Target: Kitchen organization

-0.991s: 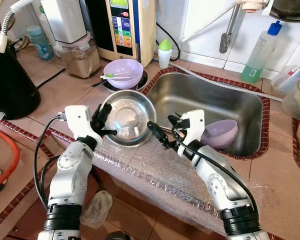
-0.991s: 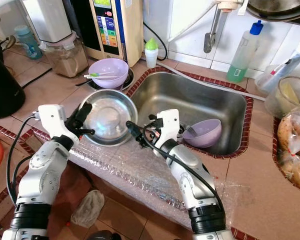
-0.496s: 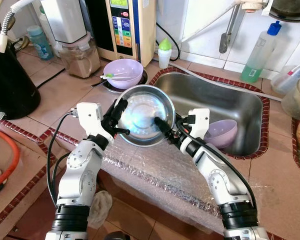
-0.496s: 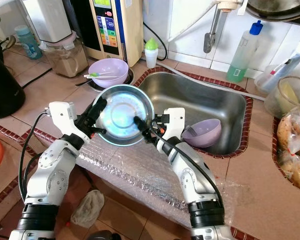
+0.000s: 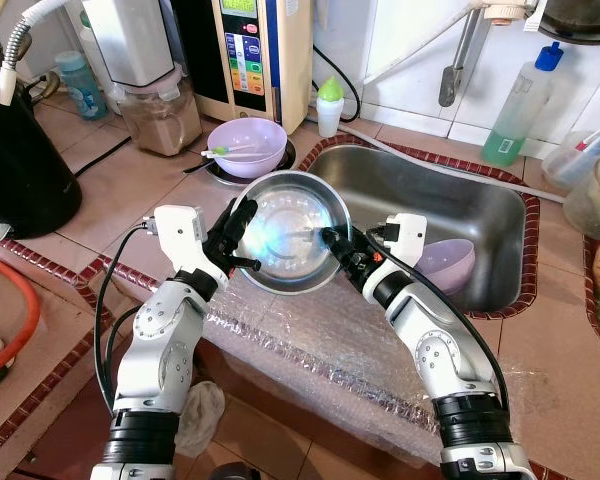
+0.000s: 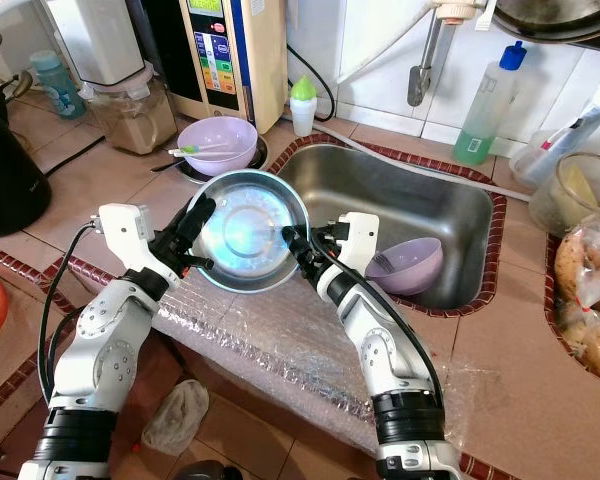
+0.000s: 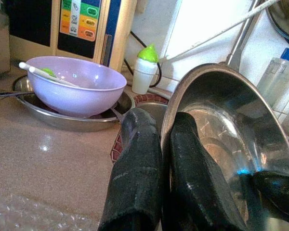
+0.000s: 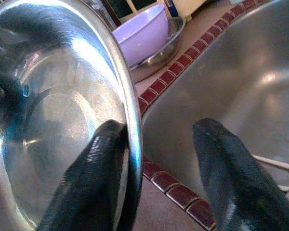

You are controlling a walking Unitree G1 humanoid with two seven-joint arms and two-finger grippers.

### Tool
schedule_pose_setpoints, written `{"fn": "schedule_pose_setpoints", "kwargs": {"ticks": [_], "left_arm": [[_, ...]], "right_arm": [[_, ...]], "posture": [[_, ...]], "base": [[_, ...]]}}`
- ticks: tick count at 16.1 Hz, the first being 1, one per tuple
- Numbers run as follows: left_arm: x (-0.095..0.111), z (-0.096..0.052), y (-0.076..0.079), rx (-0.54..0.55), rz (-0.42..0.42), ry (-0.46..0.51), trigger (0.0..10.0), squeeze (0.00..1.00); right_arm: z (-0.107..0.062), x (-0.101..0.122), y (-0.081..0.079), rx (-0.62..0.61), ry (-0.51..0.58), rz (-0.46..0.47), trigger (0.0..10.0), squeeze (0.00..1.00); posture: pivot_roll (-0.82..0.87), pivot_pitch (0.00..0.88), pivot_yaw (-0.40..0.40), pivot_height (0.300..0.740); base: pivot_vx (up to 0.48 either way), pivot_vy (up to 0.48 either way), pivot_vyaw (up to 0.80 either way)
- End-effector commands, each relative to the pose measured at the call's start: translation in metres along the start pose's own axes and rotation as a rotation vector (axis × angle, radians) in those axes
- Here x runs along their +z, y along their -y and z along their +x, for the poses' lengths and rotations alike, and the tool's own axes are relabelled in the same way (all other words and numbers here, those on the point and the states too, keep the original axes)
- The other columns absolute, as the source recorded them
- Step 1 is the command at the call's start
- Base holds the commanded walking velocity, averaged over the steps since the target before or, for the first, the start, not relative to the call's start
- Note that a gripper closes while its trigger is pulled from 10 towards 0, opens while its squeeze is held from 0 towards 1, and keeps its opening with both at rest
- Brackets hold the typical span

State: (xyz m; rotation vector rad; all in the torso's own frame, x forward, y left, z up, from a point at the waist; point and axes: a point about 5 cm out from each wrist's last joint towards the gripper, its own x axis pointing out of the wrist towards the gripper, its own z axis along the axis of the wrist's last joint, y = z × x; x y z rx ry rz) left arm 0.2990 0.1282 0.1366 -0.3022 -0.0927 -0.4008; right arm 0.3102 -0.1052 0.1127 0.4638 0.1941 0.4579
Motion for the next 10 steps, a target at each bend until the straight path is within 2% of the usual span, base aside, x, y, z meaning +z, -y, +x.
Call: {"fn": "schedule_pose_setpoints", "kwargs": {"ticks": [1, 10], "left_arm": [[0.0066, 0.0014, 0.0042, -0.031, 0.003, 0.038, 0.0, 0.00], [0.0043, 0.0040, 0.0051, -0.042, 0.020, 0.017, 0.0, 0.00]], "right_arm": [[-0.0015, -0.0078, 0.0084, -0.045, -0.043, 0.023, 0.0, 0.00], [-0.0012, -0.0084, 0.0138, -0.055, -0.038, 0.099, 0.0, 0.00]], "posture": [[-0.01, 0.000, 0.041, 0.740], [-0.01, 0.000, 0.052, 0.740]], "base": [[0.000, 0.000, 0.00], [0.000, 0.000, 0.00]]}}
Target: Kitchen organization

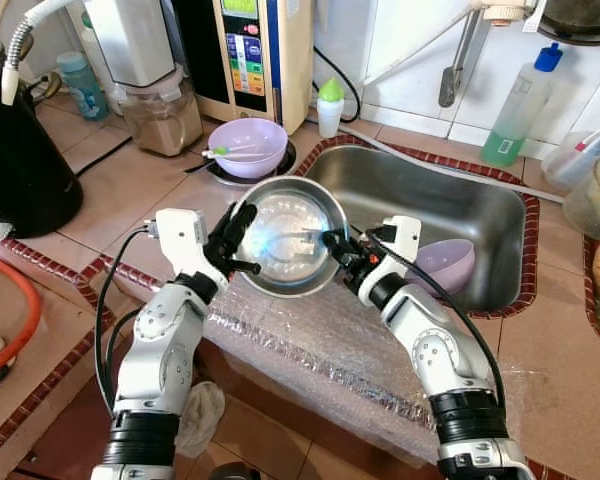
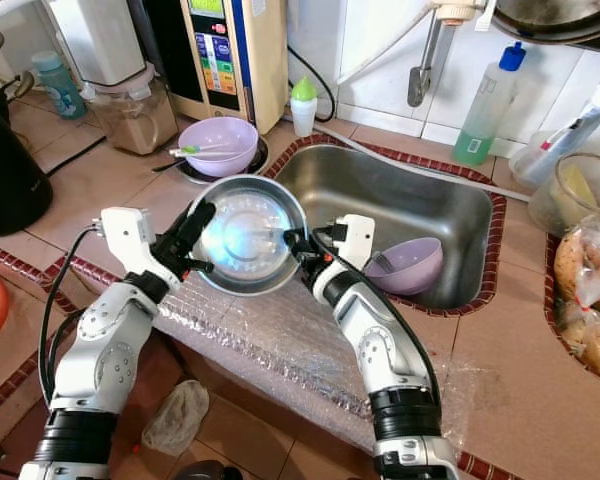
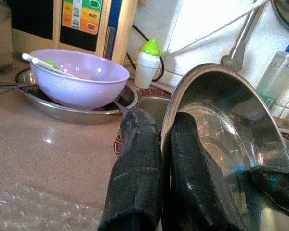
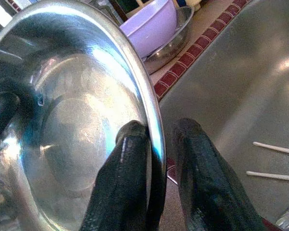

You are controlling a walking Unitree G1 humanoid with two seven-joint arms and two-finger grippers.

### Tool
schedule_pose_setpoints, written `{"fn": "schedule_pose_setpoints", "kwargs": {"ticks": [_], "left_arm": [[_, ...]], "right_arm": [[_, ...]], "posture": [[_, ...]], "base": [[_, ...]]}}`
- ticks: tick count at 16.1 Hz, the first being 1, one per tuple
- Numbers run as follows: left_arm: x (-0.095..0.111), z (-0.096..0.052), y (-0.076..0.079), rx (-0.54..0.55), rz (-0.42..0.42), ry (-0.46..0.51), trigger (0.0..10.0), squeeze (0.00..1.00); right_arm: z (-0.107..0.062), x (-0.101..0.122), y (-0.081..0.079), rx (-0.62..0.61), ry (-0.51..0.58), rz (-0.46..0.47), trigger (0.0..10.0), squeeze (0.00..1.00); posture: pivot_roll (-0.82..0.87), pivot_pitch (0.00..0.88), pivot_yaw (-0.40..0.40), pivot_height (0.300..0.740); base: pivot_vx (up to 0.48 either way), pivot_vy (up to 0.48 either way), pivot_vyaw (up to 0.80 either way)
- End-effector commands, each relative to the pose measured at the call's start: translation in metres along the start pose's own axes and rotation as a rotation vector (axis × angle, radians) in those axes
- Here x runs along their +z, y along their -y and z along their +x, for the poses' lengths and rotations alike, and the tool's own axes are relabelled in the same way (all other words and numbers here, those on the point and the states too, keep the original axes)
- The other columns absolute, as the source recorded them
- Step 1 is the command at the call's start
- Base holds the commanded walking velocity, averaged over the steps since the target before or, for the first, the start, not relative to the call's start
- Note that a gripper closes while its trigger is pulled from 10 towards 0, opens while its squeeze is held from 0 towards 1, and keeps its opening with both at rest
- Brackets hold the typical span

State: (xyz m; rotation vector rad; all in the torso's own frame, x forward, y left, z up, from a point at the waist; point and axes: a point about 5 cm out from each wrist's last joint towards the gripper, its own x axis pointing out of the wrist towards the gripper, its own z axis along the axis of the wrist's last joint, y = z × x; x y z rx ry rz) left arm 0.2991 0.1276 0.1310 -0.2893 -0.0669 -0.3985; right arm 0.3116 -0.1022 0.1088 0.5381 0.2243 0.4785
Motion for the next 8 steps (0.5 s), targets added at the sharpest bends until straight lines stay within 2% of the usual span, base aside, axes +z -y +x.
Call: {"fn": "schedule_pose_setpoints", "kwargs": {"ticks": [1, 2, 3, 4, 5, 6, 7, 8], "left_arm": [[0.007, 0.005, 0.004, -0.031, 0.038, 0.018, 0.0, 0.00], [0.006, 0.006, 0.003, -0.027, 0.042, 0.009, 0.0, 0.00], [0.005, 0.006, 0.002, -0.028, 0.053, -0.002, 3.6, 0.00], [0.005, 0.007, 0.001, -0.029, 0.062, -0.007, 4.2, 0.00], [0.005, 0.007, 0.001, -0.029, 0.063, -0.009, 4.2, 0.00], [0.005, 0.009, 0.000, -0.024, 0.070, -0.011, 5.1, 0.00], [0.005, 0.010, 0.000, -0.022, 0.074, -0.011, 5.3, 0.00], [0.005, 0.010, 0.000, -0.022, 0.078, -0.011, 7.2, 0.00]], "right_arm": [[-0.005, -0.002, 0.016, -0.096, -0.008, 0.018, 0.0, 0.00], [-0.005, -0.001, 0.017, -0.109, -0.002, 0.017, 0.0, 0.00], [-0.004, 0.001, 0.020, -0.128, 0.013, 0.029, 0.0, 0.00], [-0.003, 0.003, 0.021, -0.138, 0.021, 0.043, 0.0, 0.00], [-0.003, 0.003, 0.021, -0.139, 0.021, 0.044, 0.0, 0.00], [-0.003, 0.004, 0.023, -0.148, 0.025, 0.048, 0.0, 0.00], [-0.003, 0.006, 0.025, -0.156, 0.030, 0.056, 0.0, 0.00], [-0.003, 0.008, 0.027, -0.166, 0.035, 0.065, 0.0, 0.00]], "posture": [[-0.01, 0.000, 0.055, 0.740], [-0.01, 0.000, 0.057, 0.740], [-0.01, 0.000, 0.058, 0.740], [-0.01, 0.000, 0.058, 0.740], [-0.01, 0.000, 0.058, 0.740], [-0.01, 0.000, 0.058, 0.740], [0.00, 0.000, 0.059, 0.740], [0.00, 0.000, 0.059, 0.740]], "base": [[0.000, 0.000, 0.00], [0.000, 0.000, 0.00], [0.000, 0.000, 0.00], [0.000, 0.000, 0.00], [0.000, 0.000, 0.00], [0.000, 0.000, 0.00], [0.000, 0.000, 0.00], [0.000, 0.000, 0.00]]}}
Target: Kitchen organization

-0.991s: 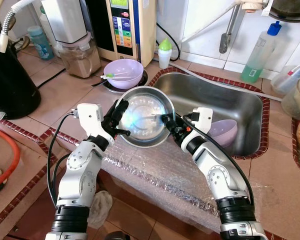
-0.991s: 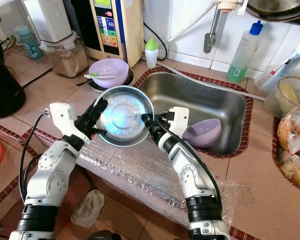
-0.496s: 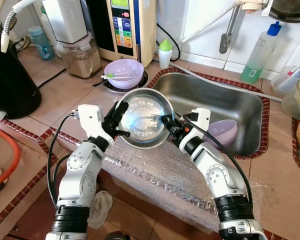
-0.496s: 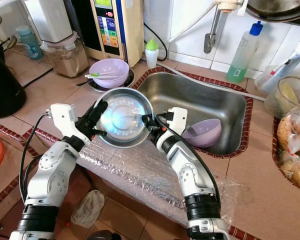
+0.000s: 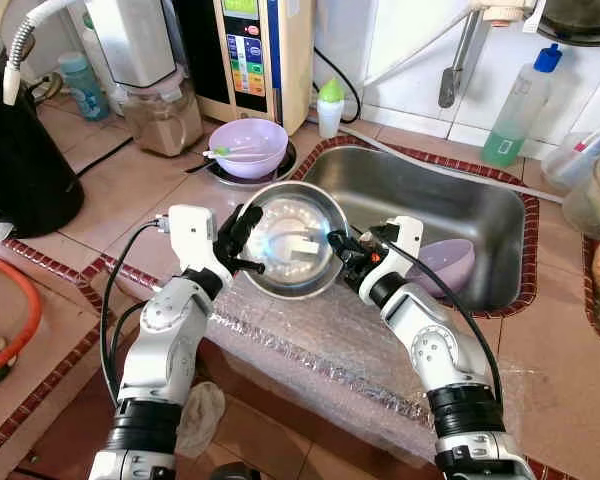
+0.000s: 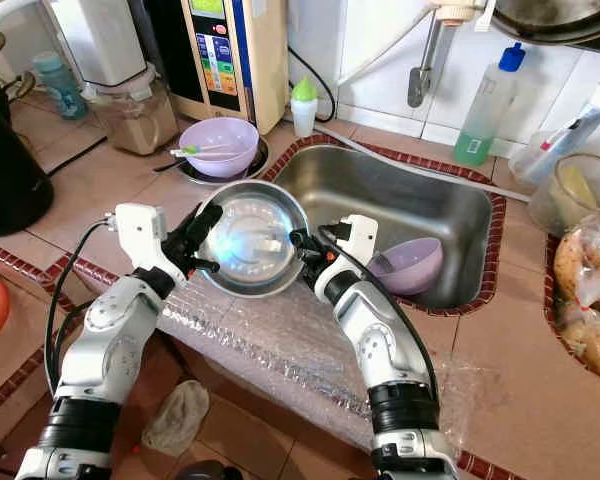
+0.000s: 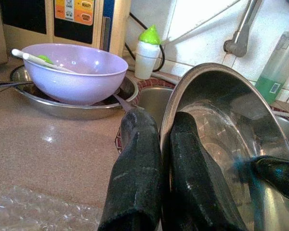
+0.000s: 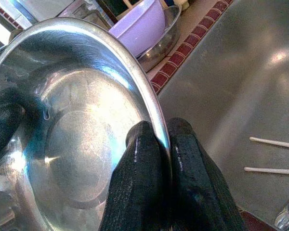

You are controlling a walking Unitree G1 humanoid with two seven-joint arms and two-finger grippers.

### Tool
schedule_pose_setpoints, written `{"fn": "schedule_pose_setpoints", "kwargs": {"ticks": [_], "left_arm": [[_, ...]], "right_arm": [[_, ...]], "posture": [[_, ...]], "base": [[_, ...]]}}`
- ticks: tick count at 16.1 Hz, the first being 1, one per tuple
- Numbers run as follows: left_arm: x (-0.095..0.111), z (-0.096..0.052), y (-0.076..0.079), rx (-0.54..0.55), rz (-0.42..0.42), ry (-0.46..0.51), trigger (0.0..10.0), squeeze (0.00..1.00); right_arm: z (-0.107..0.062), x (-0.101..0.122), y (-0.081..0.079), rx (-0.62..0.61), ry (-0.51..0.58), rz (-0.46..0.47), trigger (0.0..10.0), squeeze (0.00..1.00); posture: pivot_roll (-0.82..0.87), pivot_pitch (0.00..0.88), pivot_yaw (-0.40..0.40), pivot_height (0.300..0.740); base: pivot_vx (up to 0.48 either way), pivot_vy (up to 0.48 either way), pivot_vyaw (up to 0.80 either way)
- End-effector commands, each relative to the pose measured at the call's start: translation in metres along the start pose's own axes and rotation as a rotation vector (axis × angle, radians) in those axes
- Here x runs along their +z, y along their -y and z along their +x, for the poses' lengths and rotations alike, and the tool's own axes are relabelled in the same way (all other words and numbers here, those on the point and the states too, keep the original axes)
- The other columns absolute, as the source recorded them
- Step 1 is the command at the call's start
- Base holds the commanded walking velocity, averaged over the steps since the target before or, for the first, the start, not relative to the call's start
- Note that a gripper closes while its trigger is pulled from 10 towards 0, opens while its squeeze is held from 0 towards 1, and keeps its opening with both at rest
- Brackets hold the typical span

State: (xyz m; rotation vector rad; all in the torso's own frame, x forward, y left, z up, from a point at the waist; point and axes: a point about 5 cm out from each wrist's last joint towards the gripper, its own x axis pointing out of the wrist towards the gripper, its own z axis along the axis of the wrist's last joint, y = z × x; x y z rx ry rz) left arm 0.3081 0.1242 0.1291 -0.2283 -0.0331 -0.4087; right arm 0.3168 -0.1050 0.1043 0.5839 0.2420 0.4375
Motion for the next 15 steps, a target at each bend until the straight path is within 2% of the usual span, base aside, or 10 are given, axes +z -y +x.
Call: {"fn": "schedule_pose_setpoints", "kwargs": {"ticks": [1, 2, 4, 8, 9, 13, 14, 15], "left_arm": [[0.008, 0.001, 0.000, -0.013, 0.029, 0.032, 9.5, 0.00], [0.007, 0.001, -0.004, 0.025, 0.054, 0.028, 10.0, 1.00], [0.006, 0.001, -0.005, 0.032, 0.055, 0.018, 10.0, 1.00], [0.002, -0.003, -0.005, 0.008, 0.105, -0.030, 10.0, 1.00], [-0.004, -0.008, -0.003, -0.016, 0.139, -0.066, 10.0, 1.00], [-0.019, -0.021, -0.001, -0.078, 0.204, -0.166, 10.0, 1.00], [-0.024, -0.026, 0.000, -0.102, 0.231, -0.201, 10.0, 1.00], [-0.026, -0.027, 0.001, -0.119, 0.252, -0.215, 10.0, 1.00]], "right_arm": [[-0.006, 0.011, 0.022, -0.137, 0.041, 0.021, 0.0, 0.00], [-0.006, 0.013, 0.024, -0.148, 0.052, 0.029, 0.0, 0.00], [-0.005, 0.018, 0.026, -0.165, 0.073, 0.009, 0.0, 0.00], [-0.007, 0.036, 0.042, -0.254, 0.139, -0.022, 0.0, 0.00], [-0.010, 0.046, 0.055, -0.349, 0.172, -0.050, 0.0, 0.00], [-0.013, 0.061, 0.080, -0.580, 0.207, -0.098, 0.0, 0.00], [-0.010, 0.063, 0.085, -0.656, 0.204, -0.102, 7.2, 0.00], [-0.008, 0.063, 0.090, -0.713, 0.195, -0.087, 10.0, 0.00]], "posture": [[0.00, 0.001, 0.058, 0.740], [0.00, 0.001, 0.058, 0.740], [0.00, 0.001, 0.057, 0.740], [0.01, 0.007, 0.053, 0.740], [0.01, 0.009, 0.054, 0.740], [0.01, 0.014, 0.058, 0.740], [0.01, 0.024, 0.057, 0.740], [0.01, 0.025, 0.054, 0.740]], "base": [[0.000, 0.000, 0.00], [0.000, 0.000, 0.00], [0.000, 0.000, 0.00], [0.000, 0.000, 0.00], [0.000, 0.000, 0.00], [0.000, 0.000, 0.00], [0.000, 0.000, 0.00], [0.000, 0.000, 0.00]]}}
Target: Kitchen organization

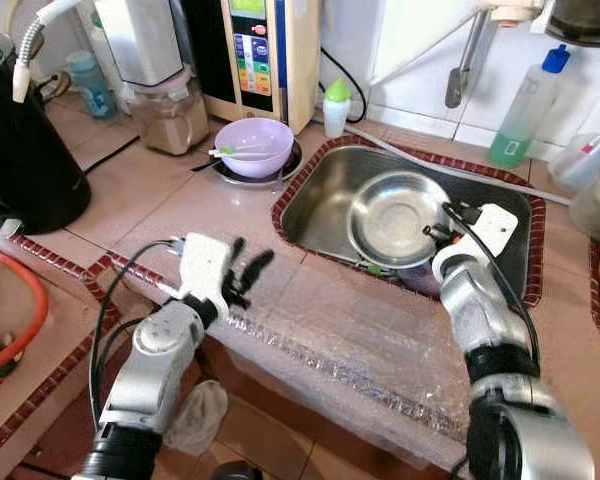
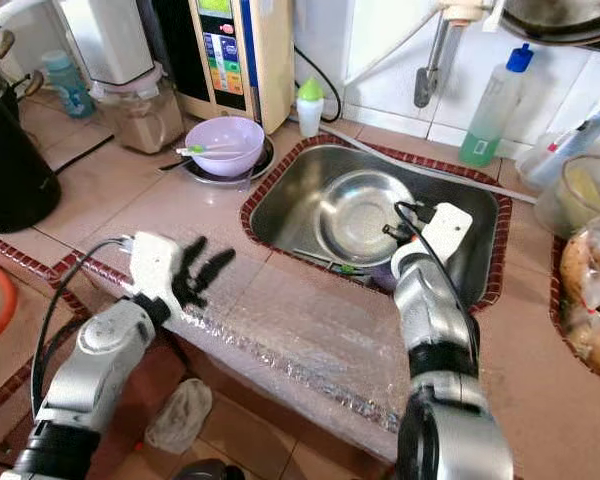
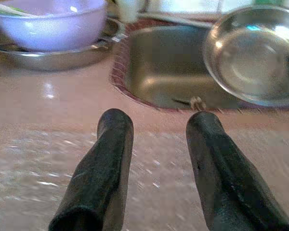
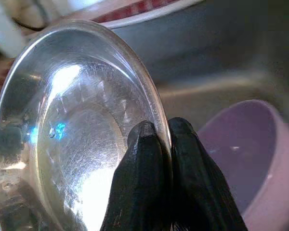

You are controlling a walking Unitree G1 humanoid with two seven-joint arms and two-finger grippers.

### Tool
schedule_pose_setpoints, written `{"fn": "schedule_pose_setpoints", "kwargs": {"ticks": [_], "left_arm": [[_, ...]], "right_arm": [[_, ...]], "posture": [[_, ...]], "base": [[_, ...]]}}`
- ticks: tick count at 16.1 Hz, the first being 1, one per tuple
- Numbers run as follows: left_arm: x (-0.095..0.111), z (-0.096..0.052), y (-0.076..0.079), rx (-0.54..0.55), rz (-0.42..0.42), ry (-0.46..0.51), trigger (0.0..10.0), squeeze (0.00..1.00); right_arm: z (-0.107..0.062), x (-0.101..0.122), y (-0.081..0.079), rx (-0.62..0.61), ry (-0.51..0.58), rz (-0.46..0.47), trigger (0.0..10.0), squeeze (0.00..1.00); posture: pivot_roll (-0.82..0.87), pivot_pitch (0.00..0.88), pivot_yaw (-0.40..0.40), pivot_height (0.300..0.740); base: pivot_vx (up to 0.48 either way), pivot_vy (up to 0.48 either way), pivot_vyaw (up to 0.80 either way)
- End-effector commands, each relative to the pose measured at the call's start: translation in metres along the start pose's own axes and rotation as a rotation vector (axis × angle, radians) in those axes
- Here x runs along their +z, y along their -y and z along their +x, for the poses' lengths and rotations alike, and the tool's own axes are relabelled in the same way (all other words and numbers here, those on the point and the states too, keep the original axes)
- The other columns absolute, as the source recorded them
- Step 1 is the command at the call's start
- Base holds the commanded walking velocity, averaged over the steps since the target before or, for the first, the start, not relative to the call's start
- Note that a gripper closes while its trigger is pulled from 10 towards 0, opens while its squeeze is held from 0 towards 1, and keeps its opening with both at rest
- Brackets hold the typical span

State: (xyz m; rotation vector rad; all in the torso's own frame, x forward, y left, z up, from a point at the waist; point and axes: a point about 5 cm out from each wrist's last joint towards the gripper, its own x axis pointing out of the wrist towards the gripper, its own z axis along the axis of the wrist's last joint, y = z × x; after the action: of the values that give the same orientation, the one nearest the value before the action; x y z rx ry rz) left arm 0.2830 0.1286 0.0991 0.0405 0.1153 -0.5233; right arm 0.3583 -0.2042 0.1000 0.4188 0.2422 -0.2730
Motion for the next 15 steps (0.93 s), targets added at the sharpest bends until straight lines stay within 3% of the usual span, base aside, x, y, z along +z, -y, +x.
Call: {"fn": "schedule_pose_setpoints", "kwargs": {"ticks": [1, 6, 10, 14, 15], "left_arm": [[0.003, -0.001, 0.002, -0.024, 0.040, -0.009, 10.0, 1.00], [0.004, -0.001, 0.005, -0.004, 0.054, -0.016, 10.0, 1.00], [0.003, -0.002, -0.002, 0.062, 0.053, -0.018, 10.0, 1.00], [0.012, 0.001, -0.013, 0.166, 0.033, 0.019, 10.0, 1.00], [0.016, 0.002, -0.023, 0.233, 0.042, 0.026, 10.0, 1.00]], "right_arm": [[0.004, 0.002, -0.001, -0.048, 0.004, 0.018, 10.0, 1.00], [0.005, -0.015, -0.012, -0.057, -0.063, 0.016, 10.0, 1.00], [0.005, -0.021, -0.008, -0.053, -0.071, 0.025, 10.0, 1.00], [-0.001, -0.023, -0.014, 0.090, -0.015, -0.075, 10.0, 1.00], [-0.013, -0.026, -0.023, 0.233, 0.052, -0.151, 10.0, 1.00]], "posture": [[0.01, 0.029, 0.051, 0.740], [0.02, 0.031, 0.039, 0.740], [0.02, 0.030, 0.038, 0.740], [0.01, 0.028, 0.041, 0.740], [0.01, 0.030, 0.042, 0.740]], "base": [[0.000, 0.000, 0.00], [0.000, 0.000, 0.00], [0.000, 0.000, 0.00], [0.000, 0.000, 0.00], [0.000, 0.000, 0.00]]}}
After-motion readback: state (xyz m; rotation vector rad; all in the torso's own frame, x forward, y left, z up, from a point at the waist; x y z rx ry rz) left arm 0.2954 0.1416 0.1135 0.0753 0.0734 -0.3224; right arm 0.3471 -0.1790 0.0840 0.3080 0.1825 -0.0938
